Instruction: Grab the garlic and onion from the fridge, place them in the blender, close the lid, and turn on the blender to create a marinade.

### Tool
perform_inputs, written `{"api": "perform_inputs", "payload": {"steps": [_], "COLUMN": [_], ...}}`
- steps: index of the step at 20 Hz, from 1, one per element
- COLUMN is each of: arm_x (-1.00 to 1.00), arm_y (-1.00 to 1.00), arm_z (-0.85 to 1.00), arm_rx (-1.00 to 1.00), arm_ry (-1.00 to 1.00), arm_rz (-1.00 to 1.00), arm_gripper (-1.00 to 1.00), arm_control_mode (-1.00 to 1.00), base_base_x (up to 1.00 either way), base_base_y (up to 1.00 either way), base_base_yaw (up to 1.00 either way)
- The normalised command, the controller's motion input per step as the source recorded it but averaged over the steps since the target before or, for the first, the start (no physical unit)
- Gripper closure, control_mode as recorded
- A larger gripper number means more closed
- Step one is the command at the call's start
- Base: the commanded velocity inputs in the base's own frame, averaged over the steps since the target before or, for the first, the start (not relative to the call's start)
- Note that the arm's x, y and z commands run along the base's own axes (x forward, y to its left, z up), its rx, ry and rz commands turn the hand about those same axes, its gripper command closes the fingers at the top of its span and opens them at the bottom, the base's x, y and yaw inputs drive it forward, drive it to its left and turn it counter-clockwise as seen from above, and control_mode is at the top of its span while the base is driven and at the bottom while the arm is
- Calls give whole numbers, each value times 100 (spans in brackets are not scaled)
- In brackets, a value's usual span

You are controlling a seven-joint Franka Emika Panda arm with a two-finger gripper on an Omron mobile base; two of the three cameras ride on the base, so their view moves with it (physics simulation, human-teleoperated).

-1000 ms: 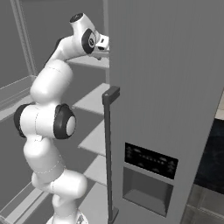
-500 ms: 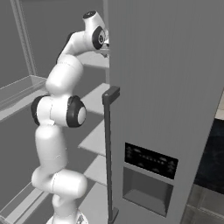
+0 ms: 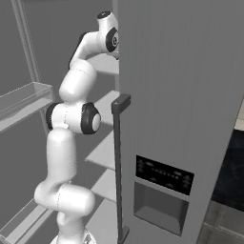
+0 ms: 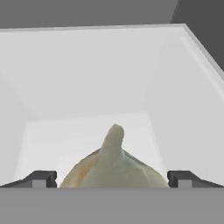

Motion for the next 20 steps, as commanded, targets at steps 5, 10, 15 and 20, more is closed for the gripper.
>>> {"api": "perform_inputs", "payload": {"steps": [5,10,15,20], "arm_x": [24,-4,-14,-83], "arm_y": [0,0,0,5], "arm_z": [-28,-57,-16,-3], "arm_rx": [0,0,0,0], "arm_ry": [0,0,-12,-43], "arm_rz": [0,0,0,0], "arm_gripper": [-100,100,100,100], "arm_control_mode": [-100,-100,-100,-100], "base_base_x": [0,0,0,0], "base_base_y": [0,0,0,0], "base_base_yaw": [0,0,0,0]}}
